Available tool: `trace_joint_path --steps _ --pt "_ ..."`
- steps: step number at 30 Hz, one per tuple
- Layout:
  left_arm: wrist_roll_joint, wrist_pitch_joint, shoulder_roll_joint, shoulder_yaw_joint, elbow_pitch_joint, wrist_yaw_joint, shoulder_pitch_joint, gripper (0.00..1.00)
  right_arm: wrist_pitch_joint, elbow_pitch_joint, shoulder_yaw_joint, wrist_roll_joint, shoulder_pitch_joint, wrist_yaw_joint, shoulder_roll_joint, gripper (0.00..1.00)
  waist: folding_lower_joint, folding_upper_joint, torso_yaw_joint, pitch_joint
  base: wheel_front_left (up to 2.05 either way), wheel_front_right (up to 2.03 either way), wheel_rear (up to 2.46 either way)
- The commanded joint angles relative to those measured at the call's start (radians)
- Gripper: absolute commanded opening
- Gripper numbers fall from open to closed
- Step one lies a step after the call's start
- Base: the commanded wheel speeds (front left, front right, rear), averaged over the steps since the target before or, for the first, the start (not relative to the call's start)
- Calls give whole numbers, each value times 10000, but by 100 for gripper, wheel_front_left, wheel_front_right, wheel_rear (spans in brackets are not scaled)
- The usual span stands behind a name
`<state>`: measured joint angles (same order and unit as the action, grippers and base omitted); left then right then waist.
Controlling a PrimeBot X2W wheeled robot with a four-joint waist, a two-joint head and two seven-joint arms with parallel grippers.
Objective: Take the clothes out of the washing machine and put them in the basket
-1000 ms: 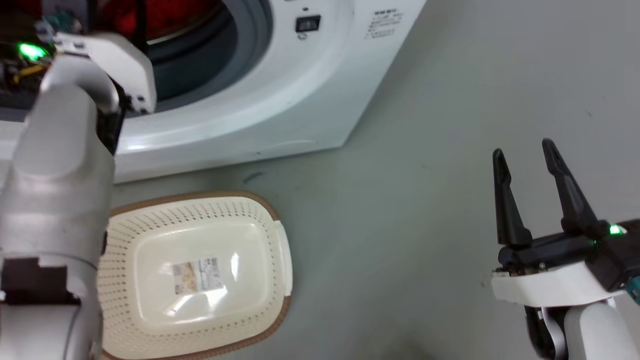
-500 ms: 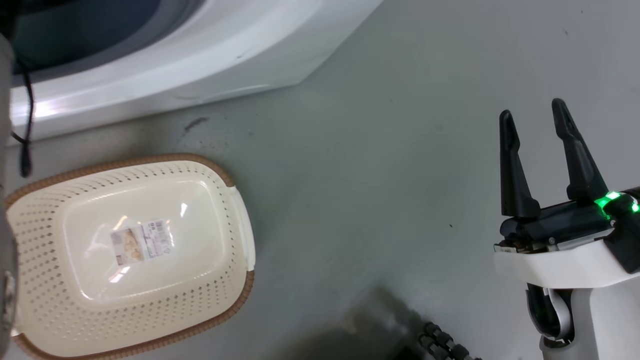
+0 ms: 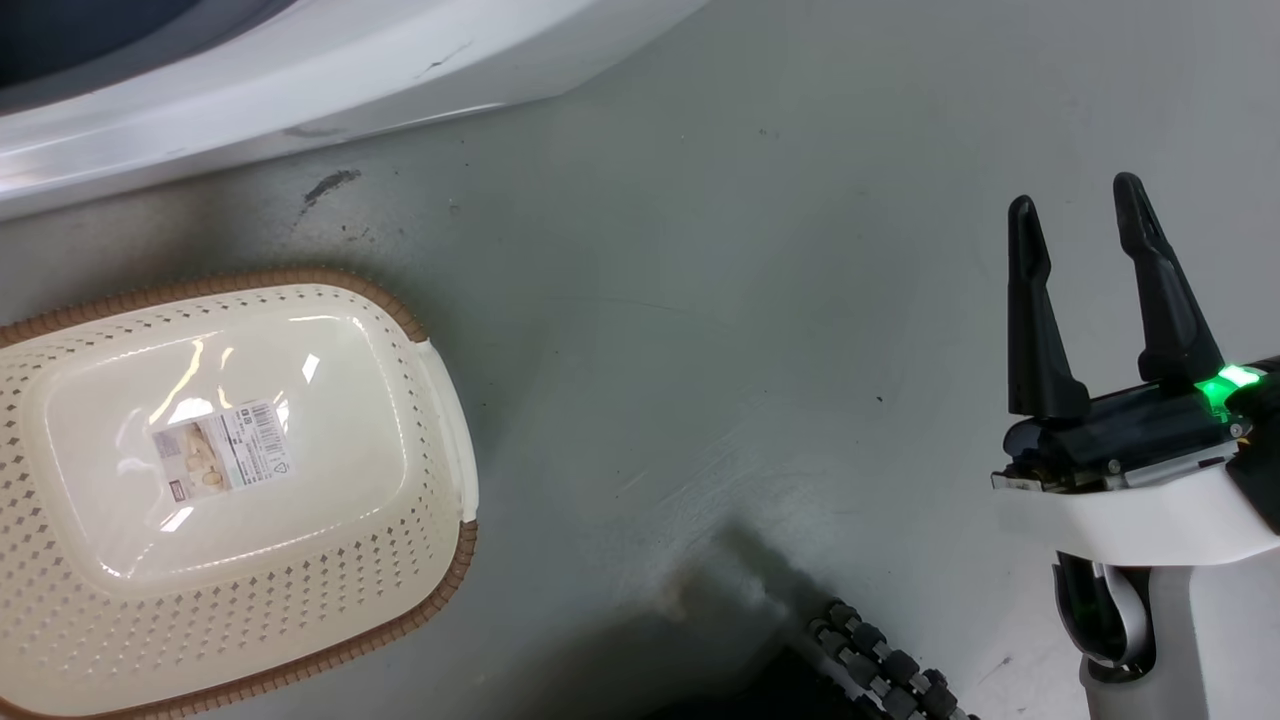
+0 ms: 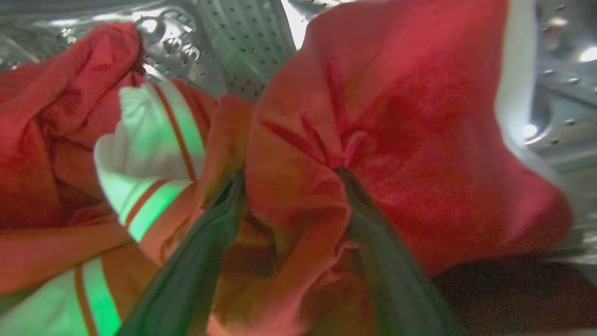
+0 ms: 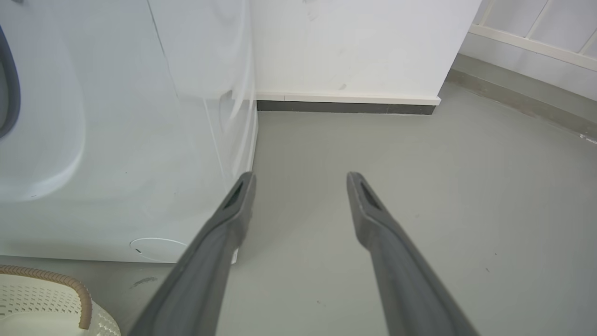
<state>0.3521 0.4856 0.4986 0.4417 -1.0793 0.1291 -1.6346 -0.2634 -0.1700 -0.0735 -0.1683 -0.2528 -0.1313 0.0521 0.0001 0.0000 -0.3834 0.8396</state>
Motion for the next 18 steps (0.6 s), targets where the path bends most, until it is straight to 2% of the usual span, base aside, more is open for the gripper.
trace_joint_path --steps 1,14,16,18 --pt "115 82 140 78 37 4 -124 100 -21 -44 -11 -64 -192 10 -34 100 -1 0 5 42 0 0 0" --pt "733 353 233 894 4 5 15 100 -21 -63 31 -191 -318 9 -34 100 -1 0 0 293 0 0 0" --pt "773 243 294 1010 64 5 -3 0 -21 -62 23 -232 -318 10 -34 100 -1 0 -18 311 0 0 0" --pt "856 132 356 1076 90 5 -23 0 -21 -51 16 -230 -317 9 -34 100 -1 0 -29 308 0 0 0"
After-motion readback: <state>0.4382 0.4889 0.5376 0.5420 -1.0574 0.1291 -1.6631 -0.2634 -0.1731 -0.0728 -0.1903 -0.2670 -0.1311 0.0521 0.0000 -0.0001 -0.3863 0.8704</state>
